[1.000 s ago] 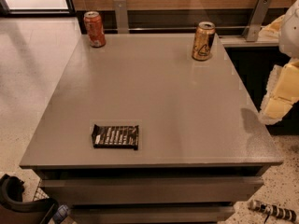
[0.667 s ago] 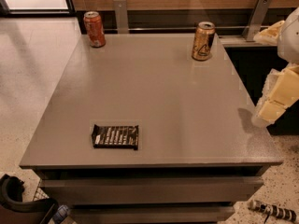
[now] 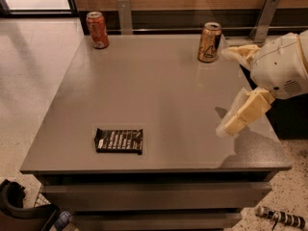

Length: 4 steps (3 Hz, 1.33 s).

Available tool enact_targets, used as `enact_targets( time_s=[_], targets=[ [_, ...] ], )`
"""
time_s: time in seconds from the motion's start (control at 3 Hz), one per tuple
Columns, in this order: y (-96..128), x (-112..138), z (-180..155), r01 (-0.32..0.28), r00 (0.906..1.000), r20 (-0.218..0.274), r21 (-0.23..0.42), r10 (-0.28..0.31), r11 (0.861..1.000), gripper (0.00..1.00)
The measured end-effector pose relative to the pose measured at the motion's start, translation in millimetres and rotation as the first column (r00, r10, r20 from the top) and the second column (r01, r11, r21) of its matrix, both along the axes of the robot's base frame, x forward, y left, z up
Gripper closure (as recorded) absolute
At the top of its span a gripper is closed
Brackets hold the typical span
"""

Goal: Move rxbar chocolate near coke can

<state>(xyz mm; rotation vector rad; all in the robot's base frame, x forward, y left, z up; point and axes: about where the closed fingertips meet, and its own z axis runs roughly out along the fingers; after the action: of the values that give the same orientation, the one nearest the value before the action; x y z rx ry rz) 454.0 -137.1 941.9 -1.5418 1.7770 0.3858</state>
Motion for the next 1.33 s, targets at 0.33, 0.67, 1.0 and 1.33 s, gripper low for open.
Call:
enact_targets(
  time_s=[0.33,0.67,1.0,1.33],
  targets=[
    [61,-8,-1,-0.111,0.9937,0.022,0.273,0.11,0.956,0.0],
    [89,-19,4,-0.15,0.9878,0.02,0.393,0.155,0.907,0.0],
    [89,-19,4,-0.15,0.9878,0.02,0.393,0.155,0.907,0.0],
    [111,-19,-12,-0.17,0.9835,0.011,0.402,0.18,0.9,0.0]
  ],
)
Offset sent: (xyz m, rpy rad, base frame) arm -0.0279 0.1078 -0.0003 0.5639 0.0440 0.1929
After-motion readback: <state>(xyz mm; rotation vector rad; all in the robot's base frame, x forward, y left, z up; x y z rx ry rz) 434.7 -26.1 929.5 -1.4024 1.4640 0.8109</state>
